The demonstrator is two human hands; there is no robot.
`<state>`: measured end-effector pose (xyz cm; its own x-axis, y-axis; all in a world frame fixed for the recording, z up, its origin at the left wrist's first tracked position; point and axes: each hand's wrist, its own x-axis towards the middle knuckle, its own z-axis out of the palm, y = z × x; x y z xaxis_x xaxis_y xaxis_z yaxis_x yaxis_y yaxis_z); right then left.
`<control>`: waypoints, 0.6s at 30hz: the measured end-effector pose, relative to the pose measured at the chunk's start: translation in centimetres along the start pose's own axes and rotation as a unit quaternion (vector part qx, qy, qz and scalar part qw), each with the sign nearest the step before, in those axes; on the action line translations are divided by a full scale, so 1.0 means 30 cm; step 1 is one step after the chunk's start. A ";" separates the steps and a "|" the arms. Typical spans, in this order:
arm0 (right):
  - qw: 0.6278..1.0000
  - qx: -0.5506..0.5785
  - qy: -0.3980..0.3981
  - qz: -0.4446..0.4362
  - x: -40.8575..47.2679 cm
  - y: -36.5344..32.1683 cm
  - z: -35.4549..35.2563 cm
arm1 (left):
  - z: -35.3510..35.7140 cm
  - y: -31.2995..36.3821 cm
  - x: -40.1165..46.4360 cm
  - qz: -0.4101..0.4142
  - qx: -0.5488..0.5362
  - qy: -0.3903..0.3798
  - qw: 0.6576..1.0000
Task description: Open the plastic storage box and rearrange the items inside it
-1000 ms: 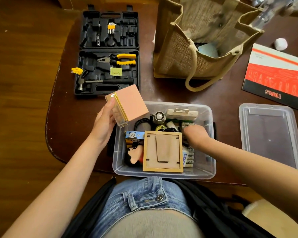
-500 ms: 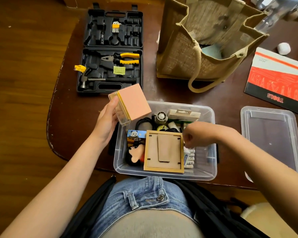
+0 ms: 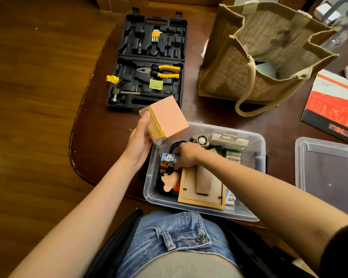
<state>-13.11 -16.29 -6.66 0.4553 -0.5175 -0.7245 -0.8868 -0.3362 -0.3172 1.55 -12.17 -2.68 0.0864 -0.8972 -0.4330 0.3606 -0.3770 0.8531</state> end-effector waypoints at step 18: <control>0.952 0.086 0.287 0.066 -0.085 0.071 0.011 | -0.013 -0.024 0.008 0.011 -0.052 0.010 0.999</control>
<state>-16.17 -15.43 -5.69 0.2636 -0.9074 -0.3274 -0.9169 -0.1302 -0.3773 1.68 -12.03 -3.51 0.1138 -0.9000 -0.4208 0.4529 -0.3300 0.8282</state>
